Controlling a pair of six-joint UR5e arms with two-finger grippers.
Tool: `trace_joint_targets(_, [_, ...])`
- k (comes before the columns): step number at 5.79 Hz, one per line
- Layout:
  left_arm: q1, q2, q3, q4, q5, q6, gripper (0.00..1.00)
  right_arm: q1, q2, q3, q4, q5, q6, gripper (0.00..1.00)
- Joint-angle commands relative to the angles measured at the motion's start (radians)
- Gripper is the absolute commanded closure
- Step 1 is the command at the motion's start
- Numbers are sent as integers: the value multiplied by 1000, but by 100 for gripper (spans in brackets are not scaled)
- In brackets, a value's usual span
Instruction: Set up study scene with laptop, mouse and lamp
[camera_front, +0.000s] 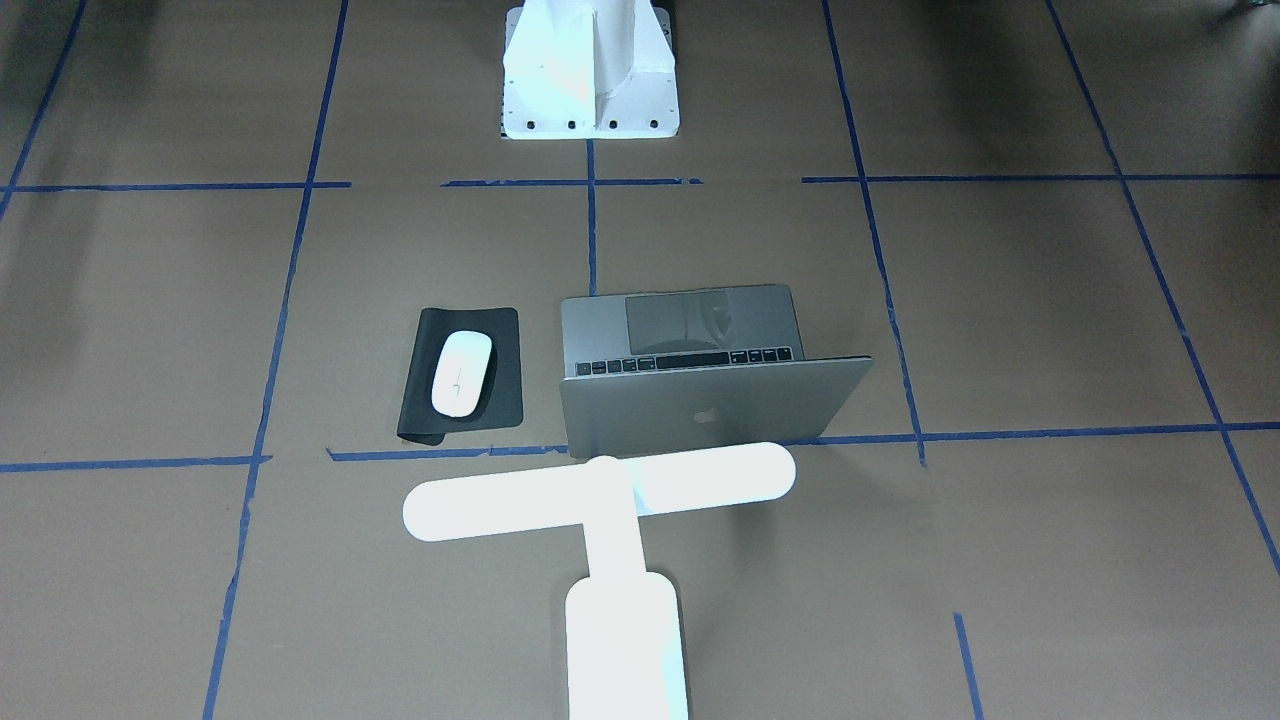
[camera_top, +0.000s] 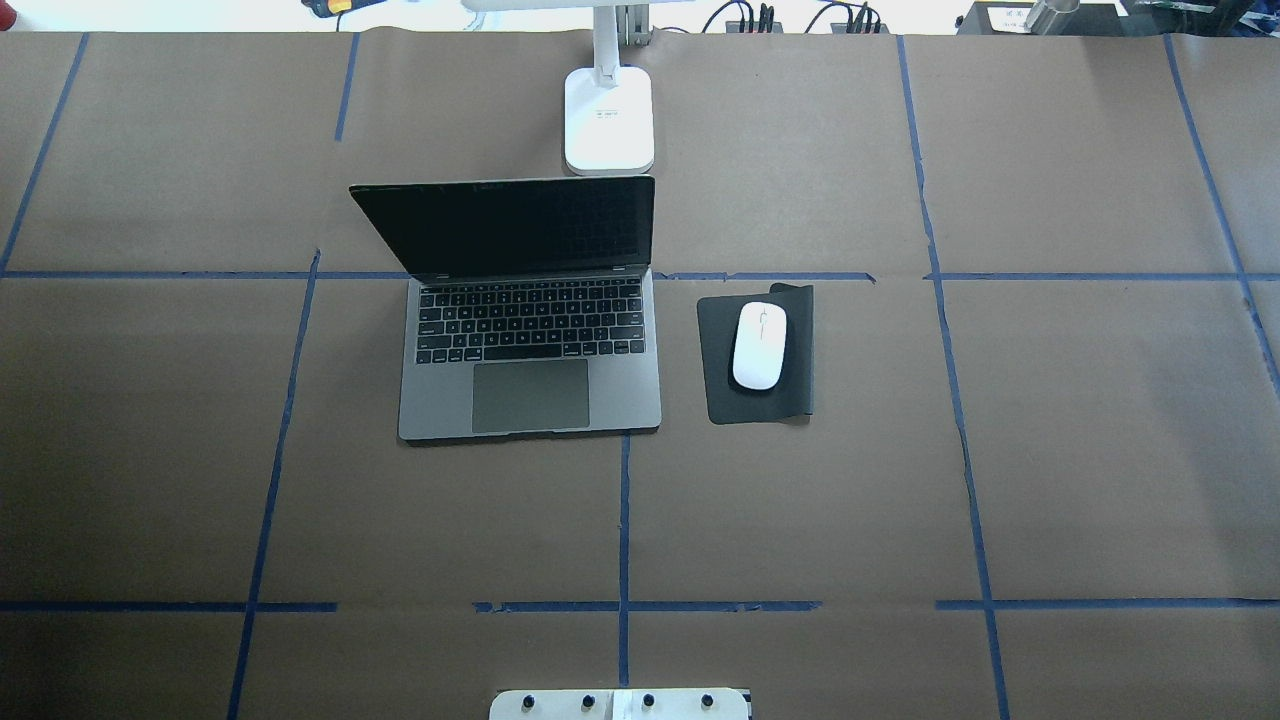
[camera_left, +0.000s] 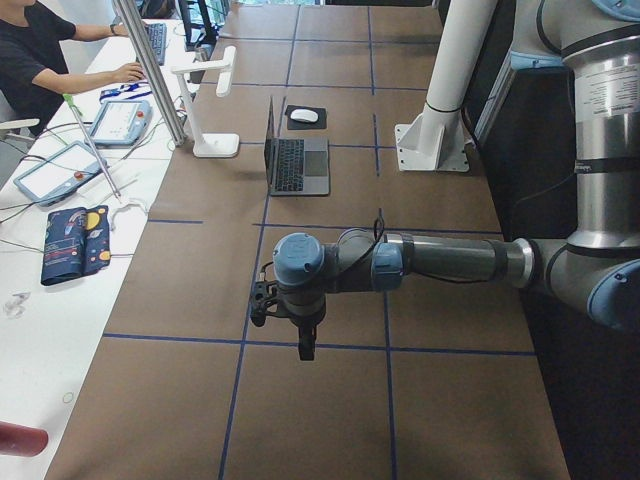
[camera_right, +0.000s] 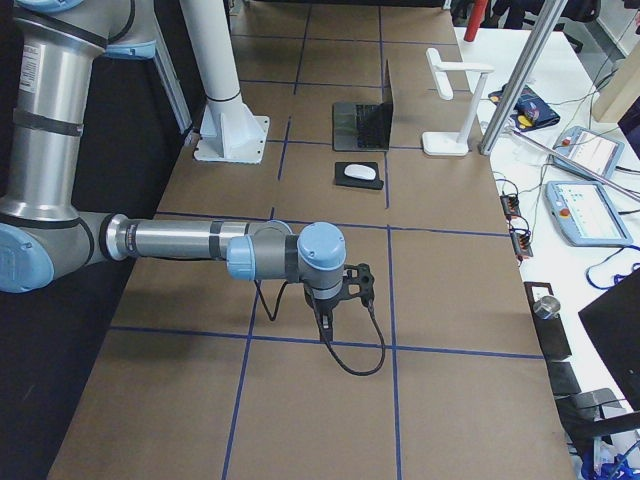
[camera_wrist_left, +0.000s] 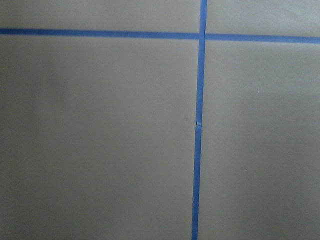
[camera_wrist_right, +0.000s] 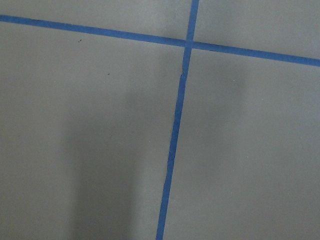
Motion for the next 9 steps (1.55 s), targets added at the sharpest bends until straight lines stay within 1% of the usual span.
trace_joint_targets(1, [2, 11, 18, -24, 3, 2, 0, 3, 21, 39, -59, -3, 1, 0])
trace_joint_targets(2, [2, 10, 21, -22, 6, 1, 0, 3, 35, 34, -102, -3, 1, 0])
trace_joint_targets(3, [4, 16, 12, -11, 8, 1, 0, 5, 27, 36, -102, -2, 1, 0])
trace_joint_targets(4, [4, 10, 15, -10, 52, 5, 0, 5, 23, 37, -102, -2, -1, 0])
trace_joint_targets(6, [5, 6, 10, -10, 57, 5, 0, 6, 9, 42, -98, 8, -1, 0])
trace_joint_targets(7, [25, 8, 16, -10, 58, 8, 0, 5, 7, 42, -98, 8, -1, 0])
trace_joint_targets(9, [68, 2, -3, -4, 58, 5, 0, 5, 0, 41, -99, 8, -1, 0])
